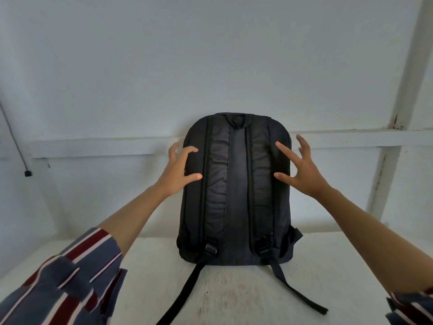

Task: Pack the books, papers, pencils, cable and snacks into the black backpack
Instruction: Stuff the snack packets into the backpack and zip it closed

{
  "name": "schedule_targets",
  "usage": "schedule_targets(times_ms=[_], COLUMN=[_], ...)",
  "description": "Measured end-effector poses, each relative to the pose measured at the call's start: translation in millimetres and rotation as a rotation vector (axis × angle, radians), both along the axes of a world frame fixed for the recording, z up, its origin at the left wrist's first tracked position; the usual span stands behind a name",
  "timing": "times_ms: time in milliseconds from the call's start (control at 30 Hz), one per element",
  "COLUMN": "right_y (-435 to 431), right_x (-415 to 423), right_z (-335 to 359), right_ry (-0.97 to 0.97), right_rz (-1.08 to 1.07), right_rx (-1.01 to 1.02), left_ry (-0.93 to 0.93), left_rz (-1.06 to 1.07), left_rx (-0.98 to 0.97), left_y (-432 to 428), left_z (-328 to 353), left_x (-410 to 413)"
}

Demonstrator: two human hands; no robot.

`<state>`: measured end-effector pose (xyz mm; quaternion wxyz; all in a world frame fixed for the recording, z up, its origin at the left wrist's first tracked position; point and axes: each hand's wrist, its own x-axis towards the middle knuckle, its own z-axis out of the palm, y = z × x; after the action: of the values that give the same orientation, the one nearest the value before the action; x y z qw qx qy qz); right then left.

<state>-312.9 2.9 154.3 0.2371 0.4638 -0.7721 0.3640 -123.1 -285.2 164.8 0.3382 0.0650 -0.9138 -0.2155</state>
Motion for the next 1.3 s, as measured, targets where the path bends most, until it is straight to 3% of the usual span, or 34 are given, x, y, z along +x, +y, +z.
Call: schedule_targets(times_ms=[133,233,400,500,600,733,900,1300], right_y=[6,-7,-16,-19,-31,-53,-65,-65], right_x=[15,19,20,35,60,83,76,60], right_z=[-42,-58,-57,-58,-55,-49,-42,-33], right_ry=[-0.322,-0.411,-0.377,-0.295,-0.098,0.031,-0.08,-0.1], right_rz=[0.009,0.019,-0.074,-0.264,-0.339,-0.29,-0.294,-0.303], right_rx=[0.125,0.135,0.199,0.198,0.148,0.292,0.438,0.56], left_ry=[-0.247,-0.253,-0.229,-0.148,0.027,-0.134,-0.322,-0.427], left_rz=[-0.095,-0.086,0.005,0.174,0.206,0.218,0.266,0.363], left_rx=[0.188,0.225,0.198,0.004,-0.244,-0.428,-0.412,-0.362], left_y=[3,7,14,27,46,64,67,78], left_z=[-37,-53,-55,-58,-53,-40,-33,-27], left_x=[2,-8,-14,-11,-10,-19,-28,-40])
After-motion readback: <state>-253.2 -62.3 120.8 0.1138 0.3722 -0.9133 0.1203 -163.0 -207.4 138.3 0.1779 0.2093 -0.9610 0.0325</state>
